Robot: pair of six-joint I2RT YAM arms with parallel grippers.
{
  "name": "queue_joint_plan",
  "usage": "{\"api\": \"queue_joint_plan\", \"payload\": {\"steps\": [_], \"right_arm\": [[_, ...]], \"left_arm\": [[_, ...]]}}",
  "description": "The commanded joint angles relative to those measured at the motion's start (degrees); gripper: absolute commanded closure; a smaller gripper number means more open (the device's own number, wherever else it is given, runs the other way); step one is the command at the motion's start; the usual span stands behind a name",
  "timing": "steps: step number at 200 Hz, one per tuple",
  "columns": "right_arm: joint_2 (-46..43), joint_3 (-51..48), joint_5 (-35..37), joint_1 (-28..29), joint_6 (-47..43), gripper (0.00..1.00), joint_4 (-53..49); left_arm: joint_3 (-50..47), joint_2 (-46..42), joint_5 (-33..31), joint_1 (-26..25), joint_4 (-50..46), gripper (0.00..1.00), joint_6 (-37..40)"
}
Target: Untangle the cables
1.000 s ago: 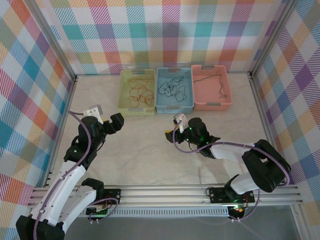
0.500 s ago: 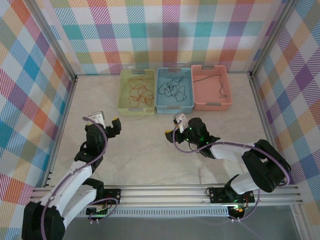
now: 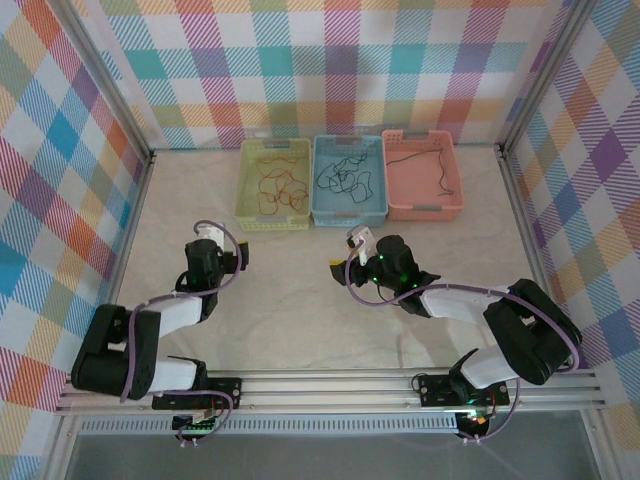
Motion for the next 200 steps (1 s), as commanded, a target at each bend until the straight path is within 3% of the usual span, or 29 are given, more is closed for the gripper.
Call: {"api": "queue_joint_plan", "payload": {"steps": [1,74,142,174,200], "right_arm": [[-0.7,0.0,0.3,0.0,0.7,0.30,1.7],[-0.7,-0.2,0.4,0.0,1.0,0.29,1.9],[-1.4,-0.9,2.2,0.0,0.7,0.28,2.6],[-1.6,-0.8,2.4,0.0,0.4,0.27,2.9],[-3.8,-1.1,10.5,0.0,-2.4,0.24,1.7]], "left_arm": [[0.9,3.0,3.7,1.2,8.4,0.00,0.5],[-3.7,2.4,6.8,1.3,15.5,0.00,1.4],[-2.3,11.5,6.4,1.5,22.0,0.00,1.4],[2.6,11.7,5.2,2.7,12.4,0.00,-0.6],[2.5,11.5,5.2,2.8,12.3,0.00,-0.7]]}}
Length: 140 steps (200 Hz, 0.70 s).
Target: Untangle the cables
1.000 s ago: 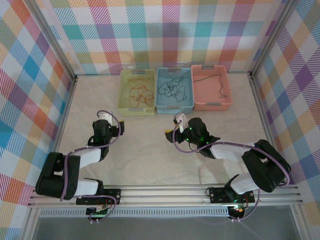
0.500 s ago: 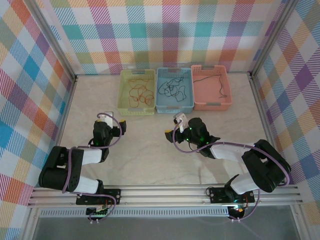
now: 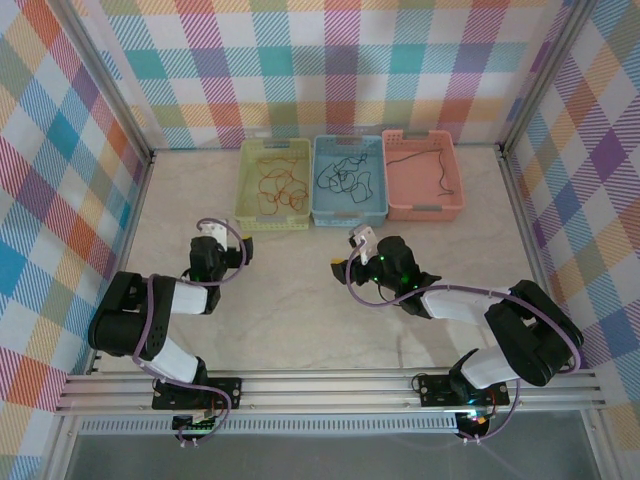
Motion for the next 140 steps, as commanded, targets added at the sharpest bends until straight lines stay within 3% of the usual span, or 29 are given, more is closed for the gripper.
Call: {"api": "queue_joint_plan", "payload": {"steps": [1,24,61,88,108,140], "right_arm": [[-3.4,-0.5,6.8,0.0,-2.4,0.24,0.9],[-11.2,-1.2,11.0,-1.7,-5.9,0.20,-4.5],[-19.1,-5.7,12.0,-12.4,-4.4,0.17,-6.5],[-20.4,-7.2,14.7,-19.5,-2.3,0.12,-7.9],[-20.7,-9.5,15.0,-22.3,-7.2,0.11,-5.3],[-12.8,-13.3,12.7,-27.9,-5.0,0.10,4.2]], "left_arm": [[1.1,0.1,-0.2,0.8,-1.1,0.00,-0.7],[1.4,0.1,0.2,1.0,-1.7,0.00,-0.8],[2.1,0.3,1.6,1.8,-2.8,0.00,-1.3],[2.1,0.3,1.6,1.8,-2.9,0.00,-1.3],[2.1,0.2,1.7,1.9,-2.9,0.00,-1.3],[2.1,0.3,1.6,1.8,-2.9,0.00,-1.2]]}}
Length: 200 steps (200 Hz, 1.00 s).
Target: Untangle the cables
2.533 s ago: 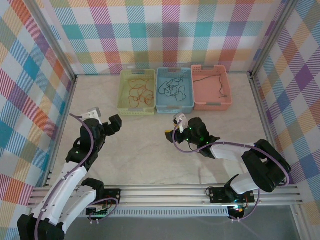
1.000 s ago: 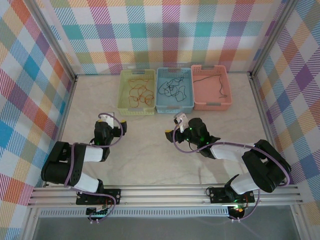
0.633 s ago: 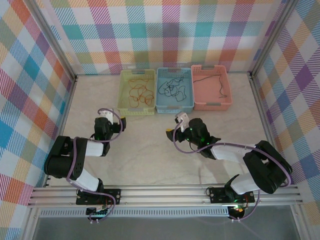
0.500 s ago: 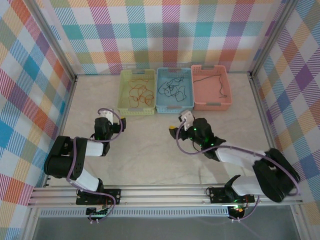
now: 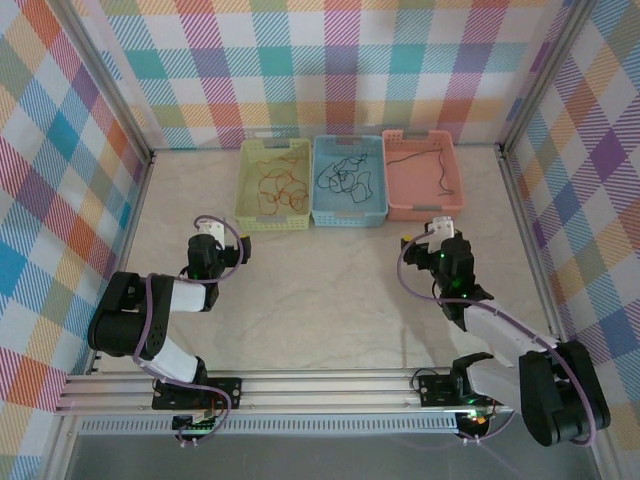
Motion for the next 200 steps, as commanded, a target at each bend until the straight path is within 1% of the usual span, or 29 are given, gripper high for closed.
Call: {"api": "queue_joint_plan", "payload": {"steps": [1,5,9,15,34,49,67,80,97,113,125,135,146,153,162,200], "right_arm": [[5.6,-2.2,-0.7,-3.2,0.1,0.10,7.6],[6.8,-2.2,-0.5,-3.6,0.3,0.10,10.2],[7.2,-1.8,0.6,-3.7,0.6,0.10,10.0],[7.3,-1.3,-0.5,-3.9,0.6,0.09,9.1],[9.2,-2.5,-2.4,-5.5,0.9,0.09,15.1],[10.5,-2.7,-3.6,-7.1,1.7,0.09,18.0],[12.4,-2.1,-4.5,-7.7,0.4,0.09,19.7],[16.1,-2.6,-4.8,-8.6,0.3,0.09,24.9],[22.6,-3.2,-4.8,-10.5,2.5,0.09,32.4],[23.6,-1.5,-6.7,-13.2,5.1,0.09,28.9],[24.4,0.2,-7.8,-14.1,5.8,0.09,27.1],[24.3,2.3,-7.2,-14.1,6.0,0.08,22.1],[24.4,2.7,-7.3,-14.0,5.9,0.07,21.7],[24.5,2.9,-7.4,-14.0,5.8,0.03,21.4],[24.4,3.2,-7.4,-14.0,5.7,0.00,20.7],[24.4,2.8,-7.5,-13.6,5.1,0.00,21.5]], "left_arm": [[1.3,0.3,1.0,0.7,-0.2,0.00,-0.8],[1.2,0.3,1.0,0.7,-0.2,0.00,-0.9],[1.3,0.3,1.0,0.7,-0.2,0.00,-0.8],[1.2,0.3,1.0,0.8,-0.2,0.00,-0.8],[1.3,0.3,1.0,0.8,-0.2,0.00,-0.9],[1.2,0.3,1.0,0.8,-0.2,0.00,-0.8],[1.3,0.3,1.0,0.8,-0.2,0.00,-0.9],[1.2,0.3,1.0,0.8,-0.2,0.00,-0.9],[1.3,0.3,1.0,0.8,-0.2,0.00,-0.8],[1.3,0.2,1.1,0.8,-0.2,0.00,-0.9],[1.2,0.3,0.9,0.8,-0.2,0.00,-0.9],[1.2,0.3,1.1,0.9,-0.2,0.00,-0.9],[1.3,0.3,1.0,0.8,-0.2,0.00,-0.9],[1.2,0.3,1.0,0.8,-0.2,0.00,-0.9],[1.3,0.3,1.0,0.8,-0.2,0.00,-0.9],[1.3,0.4,1.0,0.8,-0.2,0.00,-0.9]]}}
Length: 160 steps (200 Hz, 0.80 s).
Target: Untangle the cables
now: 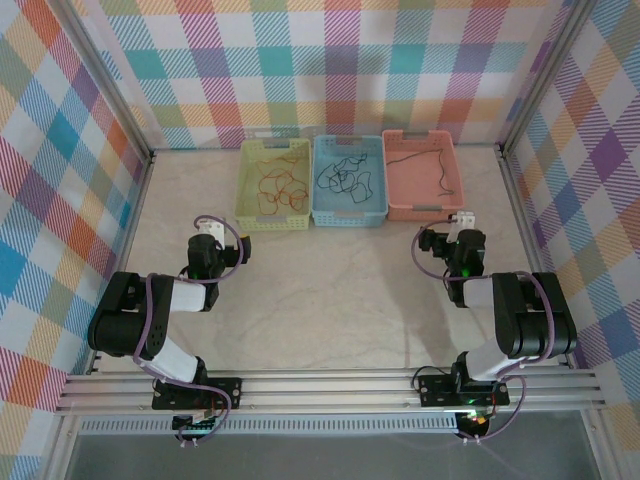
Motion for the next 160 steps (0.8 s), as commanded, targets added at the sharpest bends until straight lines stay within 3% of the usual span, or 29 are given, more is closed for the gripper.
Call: {"api": "queue_joint_plan", "payload": {"steps": [1,65,85,160], "right_arm": [[0.1,0.4,-1.0,0.4,0.3,0.00,-0.1],[0.1,0.5,-1.3,0.4,0.1,0.00,-0.3],[0.2,1.4,-6.7,0.4,-2.0,0.00,-1.9],[0.1,1.4,-6.9,0.3,-2.1,0.00,-1.8]], "left_arm": [[1.2,0.4,1.0,0.8,-0.2,0.00,-0.9],[1.2,0.3,1.0,0.8,-0.2,0.00,-0.9],[1.3,0.3,1.0,0.8,-0.2,0.00,-0.9],[1.3,0.3,1.0,0.8,-0.2,0.00,-0.9]]}}
